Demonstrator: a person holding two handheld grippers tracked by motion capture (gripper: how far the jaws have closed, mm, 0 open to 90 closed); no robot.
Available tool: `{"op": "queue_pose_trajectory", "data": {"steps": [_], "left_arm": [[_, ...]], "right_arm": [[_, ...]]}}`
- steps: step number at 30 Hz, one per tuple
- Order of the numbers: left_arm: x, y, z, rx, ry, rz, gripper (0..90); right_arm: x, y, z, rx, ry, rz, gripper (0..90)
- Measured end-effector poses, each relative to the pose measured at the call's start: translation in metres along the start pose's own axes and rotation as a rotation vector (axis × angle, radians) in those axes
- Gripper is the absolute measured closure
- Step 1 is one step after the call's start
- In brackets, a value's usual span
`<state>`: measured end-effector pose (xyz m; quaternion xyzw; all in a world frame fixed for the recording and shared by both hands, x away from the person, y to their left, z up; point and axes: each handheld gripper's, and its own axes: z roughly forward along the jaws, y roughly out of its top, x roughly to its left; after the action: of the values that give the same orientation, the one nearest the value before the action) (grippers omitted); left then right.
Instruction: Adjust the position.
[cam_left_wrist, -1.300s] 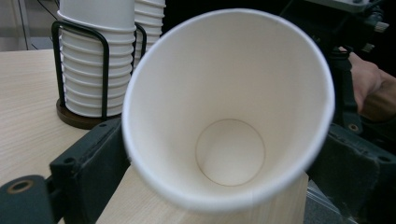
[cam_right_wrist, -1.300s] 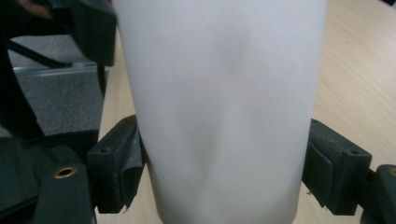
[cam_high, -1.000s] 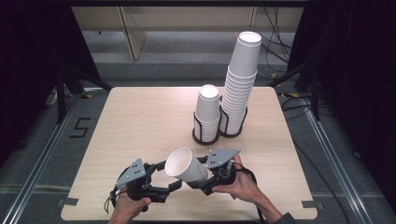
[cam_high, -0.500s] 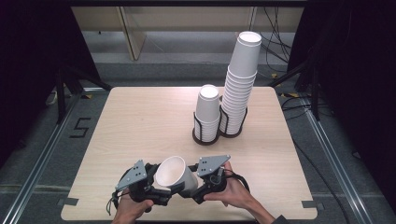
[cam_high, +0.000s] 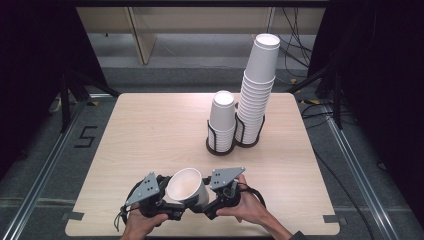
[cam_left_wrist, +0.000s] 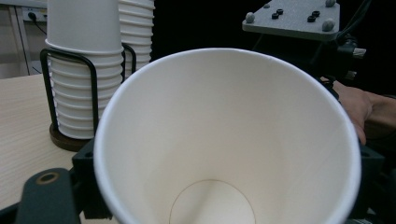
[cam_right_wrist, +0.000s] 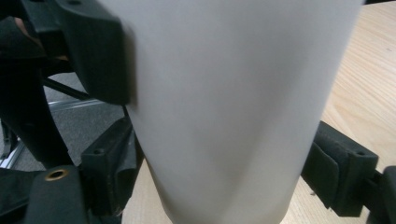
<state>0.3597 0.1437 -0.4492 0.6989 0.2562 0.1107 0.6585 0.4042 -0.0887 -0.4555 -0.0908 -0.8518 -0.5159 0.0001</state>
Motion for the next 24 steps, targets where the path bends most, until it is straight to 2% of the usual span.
{"op": "queue_pose_trajectory", "data": {"steps": [3,4,6,7,8,9,11,12,14,15,16,18,20,24], "left_arm": [[0.001,0.002,-0.004,-0.009,0.03,0.003,16.6],[0.003,0.003,-0.005,-0.009,0.044,0.009,16.8],[0.005,0.002,-0.006,-0.024,0.062,0.009,16.9],[0.006,0.002,-0.006,-0.031,0.072,0.008,17.0],[0.007,0.003,-0.008,0.0,0.109,0.013,17.0],[0.008,0.003,-0.008,0.004,0.133,0.026,16.9],[0.01,0.003,-0.009,0.015,0.181,0.039,16.8],[0.011,0.003,-0.01,0.031,0.211,0.04,16.8],[0.013,0.003,-0.01,0.035,0.253,0.052,16.7],[0.014,0.003,-0.011,0.049,0.275,0.061,16.6],[0.014,0.003,-0.011,0.056,0.292,0.056,16.6],[0.018,0.002,-0.011,0.052,0.311,0.053,16.5],[0.019,0.002,-0.012,0.065,0.335,0.051,16.5],[0.022,0.002,-0.012,0.082,0.353,0.048,16.4]], "right_arm": [[-0.003,-0.003,-0.004,0.034,-0.027,0.01,15.7],[-0.006,-0.007,-0.008,0.044,-0.042,0.039,15.7],[-0.006,-0.007,-0.009,0.047,-0.054,0.043,15.7],[-0.008,-0.009,-0.013,0.067,-0.088,0.037,15.8],[-0.009,-0.01,-0.014,0.069,-0.104,0.039,15.8],[-0.01,-0.012,-0.017,0.077,-0.104,0.053,15.9],[-0.012,-0.014,-0.022,0.082,-0.156,0.053,15.8],[-0.013,-0.015,-0.025,0.092,-0.166,0.052,15.9],[-0.013,-0.016,-0.031,0.103,-0.215,0.073,15.8],[-0.014,-0.017,-0.035,0.117,-0.241,0.068,16.0],[-0.015,-0.018,-0.038,0.122,-0.255,0.078,16.4],[-0.015,-0.019,-0.043,0.129,-0.287,0.103,16.3],[-0.016,-0.02,-0.048,0.128,-0.312,0.098,16.0],[-0.016,-0.023,-0.056,0.131,-0.321,0.118,16.2]]}}
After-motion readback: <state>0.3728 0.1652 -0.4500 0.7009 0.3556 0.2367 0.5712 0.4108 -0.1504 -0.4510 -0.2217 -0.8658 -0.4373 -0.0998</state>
